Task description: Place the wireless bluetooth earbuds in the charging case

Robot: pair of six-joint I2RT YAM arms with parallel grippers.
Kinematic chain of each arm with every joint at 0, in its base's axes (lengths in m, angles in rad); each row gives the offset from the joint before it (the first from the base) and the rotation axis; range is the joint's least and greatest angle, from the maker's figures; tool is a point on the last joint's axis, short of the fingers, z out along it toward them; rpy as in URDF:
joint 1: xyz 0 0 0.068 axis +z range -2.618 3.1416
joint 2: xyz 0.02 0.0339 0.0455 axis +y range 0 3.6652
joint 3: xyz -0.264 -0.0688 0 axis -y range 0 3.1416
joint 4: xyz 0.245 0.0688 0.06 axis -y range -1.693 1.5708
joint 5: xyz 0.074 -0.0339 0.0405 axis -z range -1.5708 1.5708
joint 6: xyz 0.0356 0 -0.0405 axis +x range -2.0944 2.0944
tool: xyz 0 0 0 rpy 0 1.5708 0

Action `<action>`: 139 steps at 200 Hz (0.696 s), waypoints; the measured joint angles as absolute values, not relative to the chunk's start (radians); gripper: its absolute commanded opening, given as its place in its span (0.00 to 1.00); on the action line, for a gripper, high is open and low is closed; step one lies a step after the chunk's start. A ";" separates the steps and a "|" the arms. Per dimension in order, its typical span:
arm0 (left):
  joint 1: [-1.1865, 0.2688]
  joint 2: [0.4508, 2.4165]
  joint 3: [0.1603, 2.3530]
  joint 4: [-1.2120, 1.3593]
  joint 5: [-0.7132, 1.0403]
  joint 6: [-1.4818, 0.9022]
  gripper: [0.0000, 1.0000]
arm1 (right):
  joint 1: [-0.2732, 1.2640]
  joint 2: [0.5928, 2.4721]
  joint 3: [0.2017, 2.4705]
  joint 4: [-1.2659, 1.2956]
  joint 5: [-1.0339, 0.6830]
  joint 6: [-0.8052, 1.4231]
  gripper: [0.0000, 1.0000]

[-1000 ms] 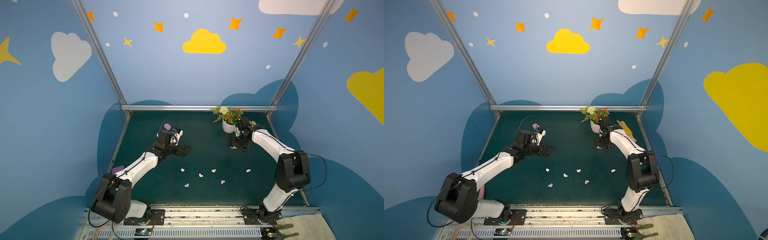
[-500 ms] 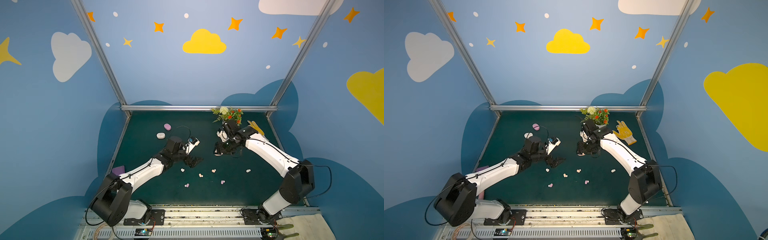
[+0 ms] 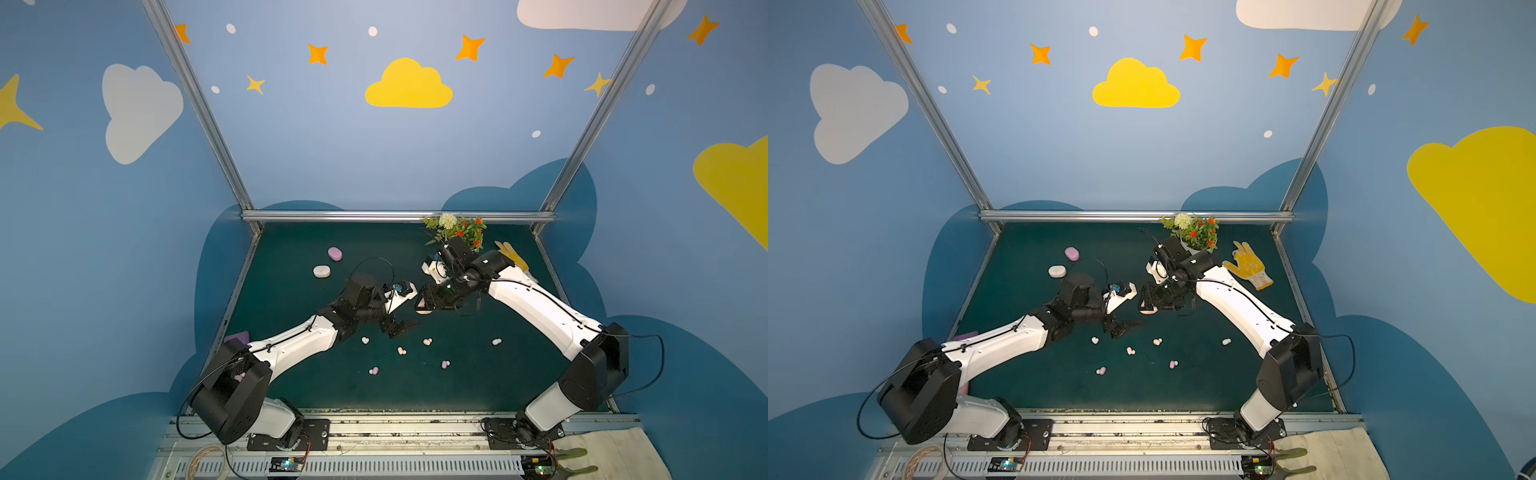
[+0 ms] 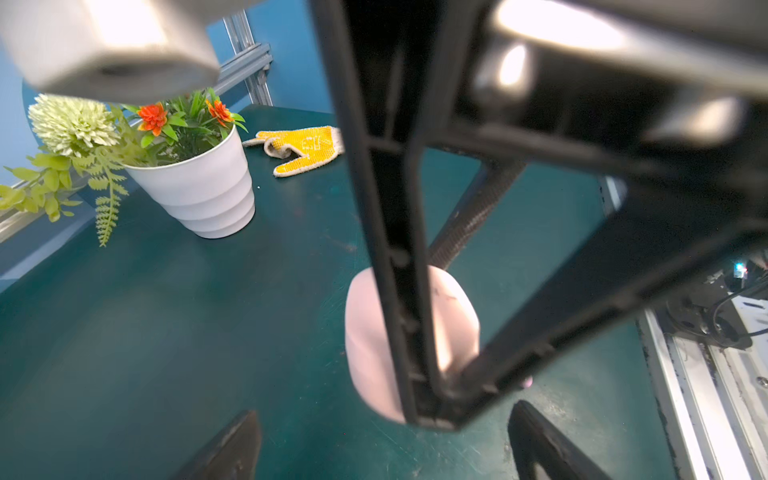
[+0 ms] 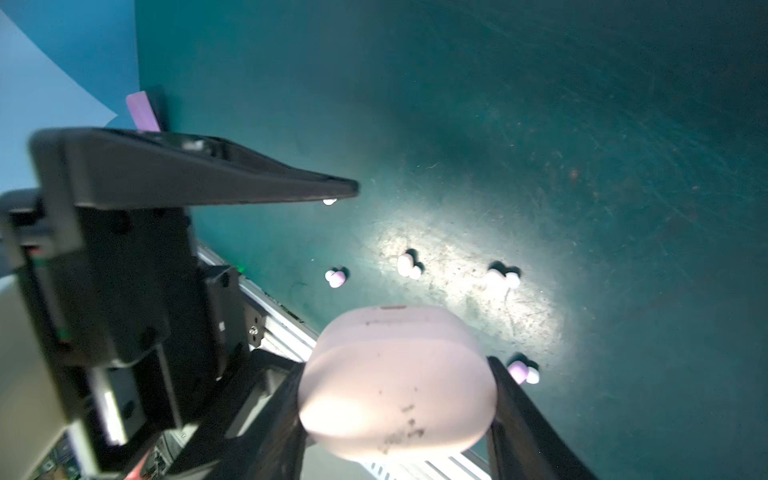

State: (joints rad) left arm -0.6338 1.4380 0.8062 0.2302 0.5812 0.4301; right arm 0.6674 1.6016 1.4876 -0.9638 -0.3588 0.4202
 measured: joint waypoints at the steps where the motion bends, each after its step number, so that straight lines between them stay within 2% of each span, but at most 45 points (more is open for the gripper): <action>1: -0.634 1.439 0.807 0.231 0.582 0.431 0.90 | 0.667 1.602 1.488 -0.964 -0.359 0.421 0.43; 49: -0.667 1.457 0.821 0.258 0.596 0.437 0.86 | 0.674 1.602 1.492 -0.961 -0.392 0.440 0.43; 139: -0.677 1.476 0.829 0.287 0.617 0.434 0.71 | 0.668 1.600 1.492 -0.962 -0.398 0.458 0.43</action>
State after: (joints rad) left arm -0.6773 1.4757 0.8291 0.2871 0.6170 0.4343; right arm 0.6682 1.5997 1.4921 -0.9623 -0.3981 0.4580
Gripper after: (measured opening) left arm 0.723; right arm 0.581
